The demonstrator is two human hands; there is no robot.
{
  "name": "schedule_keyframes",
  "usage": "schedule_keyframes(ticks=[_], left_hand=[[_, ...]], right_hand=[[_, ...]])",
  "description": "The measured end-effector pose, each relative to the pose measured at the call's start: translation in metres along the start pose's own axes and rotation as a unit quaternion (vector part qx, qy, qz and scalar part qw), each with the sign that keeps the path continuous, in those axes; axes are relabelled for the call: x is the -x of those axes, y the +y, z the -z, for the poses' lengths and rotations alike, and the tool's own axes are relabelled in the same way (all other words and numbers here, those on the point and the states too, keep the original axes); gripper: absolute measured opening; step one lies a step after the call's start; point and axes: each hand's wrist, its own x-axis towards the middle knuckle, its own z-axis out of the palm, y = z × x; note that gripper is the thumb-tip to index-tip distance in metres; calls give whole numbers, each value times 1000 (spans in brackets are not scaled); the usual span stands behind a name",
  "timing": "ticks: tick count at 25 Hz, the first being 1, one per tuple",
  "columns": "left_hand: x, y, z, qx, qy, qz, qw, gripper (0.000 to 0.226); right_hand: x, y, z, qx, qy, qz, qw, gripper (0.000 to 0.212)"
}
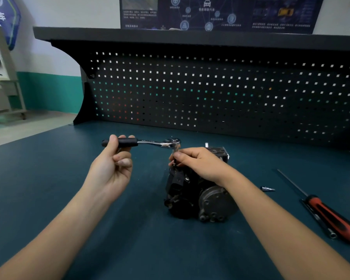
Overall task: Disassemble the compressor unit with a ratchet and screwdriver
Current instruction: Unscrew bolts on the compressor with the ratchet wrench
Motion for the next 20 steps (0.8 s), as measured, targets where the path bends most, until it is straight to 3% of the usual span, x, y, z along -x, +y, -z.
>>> schedule_keyframes(ticks=[8, 12, 15, 17, 20], left_hand=[[-68, -21, -5, -48, 2, -1, 999, 26], [-27, -6, 2, -132, -23, -123, 983, 15], [23, -21, 14, -268, -115, -237, 927, 7], [39, -29, 14, -271, -132, -263, 917, 10], [29, -20, 1, -231, -104, -265, 931, 4]], right_hand=[[-1, 3, -1, 24, 25, -14, 999, 21], [-2, 3, 1, 3, 22, -11, 1000, 17], [-1, 4, 3, -1, 24, -25, 999, 16], [0, 3, 3, -1, 19, -21, 1000, 14], [1, -1, 2, -43, 27, 11, 999, 15]])
